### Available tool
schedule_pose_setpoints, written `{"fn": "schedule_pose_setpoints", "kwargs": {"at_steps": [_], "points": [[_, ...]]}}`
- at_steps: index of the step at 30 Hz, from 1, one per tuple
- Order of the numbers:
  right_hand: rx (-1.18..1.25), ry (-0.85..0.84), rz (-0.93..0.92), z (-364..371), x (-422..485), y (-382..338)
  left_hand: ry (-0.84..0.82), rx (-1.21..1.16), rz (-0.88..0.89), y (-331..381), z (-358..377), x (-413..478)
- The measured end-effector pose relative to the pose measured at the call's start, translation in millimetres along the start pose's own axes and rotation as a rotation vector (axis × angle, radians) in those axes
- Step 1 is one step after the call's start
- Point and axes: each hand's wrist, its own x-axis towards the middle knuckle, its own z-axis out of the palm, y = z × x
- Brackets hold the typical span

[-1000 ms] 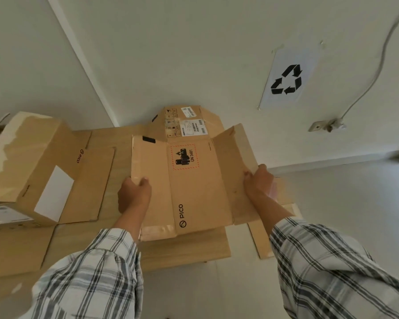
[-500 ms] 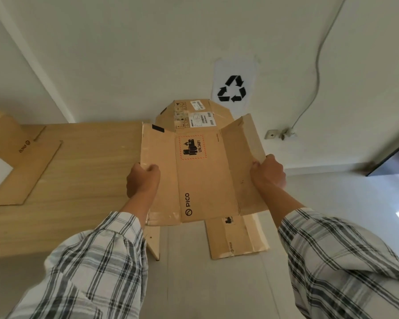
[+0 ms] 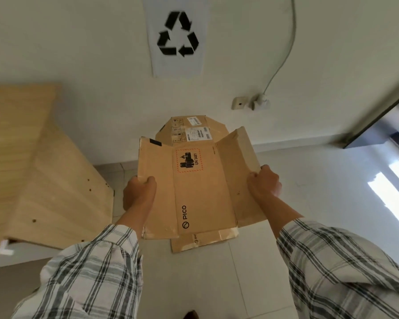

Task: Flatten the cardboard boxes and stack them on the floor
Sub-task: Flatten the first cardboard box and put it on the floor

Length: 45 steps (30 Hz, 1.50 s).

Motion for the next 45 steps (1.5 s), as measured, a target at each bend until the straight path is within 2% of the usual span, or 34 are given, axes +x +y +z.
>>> {"fn": "schedule_pose_setpoints", "kwargs": {"at_steps": [5, 11, 17, 21, 24, 27, 31, 34, 37, 39, 41, 45], "points": [[0.024, -0.046, -0.042, 96, 66, 65, 0.027, 0.003, -0.002, -66, 103, 38], [0.027, -0.052, -0.068, 238, 134, 156, 0.035, 0.048, -0.035, -184, 234, 89], [-0.022, -0.175, -0.026, 381, 171, 249, -0.059, 0.120, -0.165, -311, 337, 123], [-0.031, -0.230, 0.009, 441, 185, 281, -0.132, 0.194, -0.177, -357, 375, 144], [0.009, -0.204, 0.012, 462, 201, 286, -0.072, 0.239, -0.077, -366, 382, 164], [0.048, -0.145, -0.070, 476, 219, 277, -0.029, 0.342, 0.071, -367, 389, 193], [-0.150, -0.168, -0.102, 486, 226, 273, -0.058, 0.417, 0.133, -375, 397, 212], [-0.239, -0.232, -0.076, 489, 224, 276, -0.149, 0.537, 0.130, -379, 401, 207], [-0.311, -0.361, -0.088, 490, 223, 278, -0.237, 0.601, 0.009, -373, 404, 205], [-0.460, -0.443, -0.118, 488, 220, 278, -0.337, 0.712, -0.057, -367, 401, 202], [-0.591, -0.423, -0.205, 476, 212, 270, -0.406, 0.803, -0.068, -355, 391, 196], [-0.642, -0.304, -0.453, 416, 181, 223, -0.382, 0.808, 0.042, -294, 347, 168]]}}
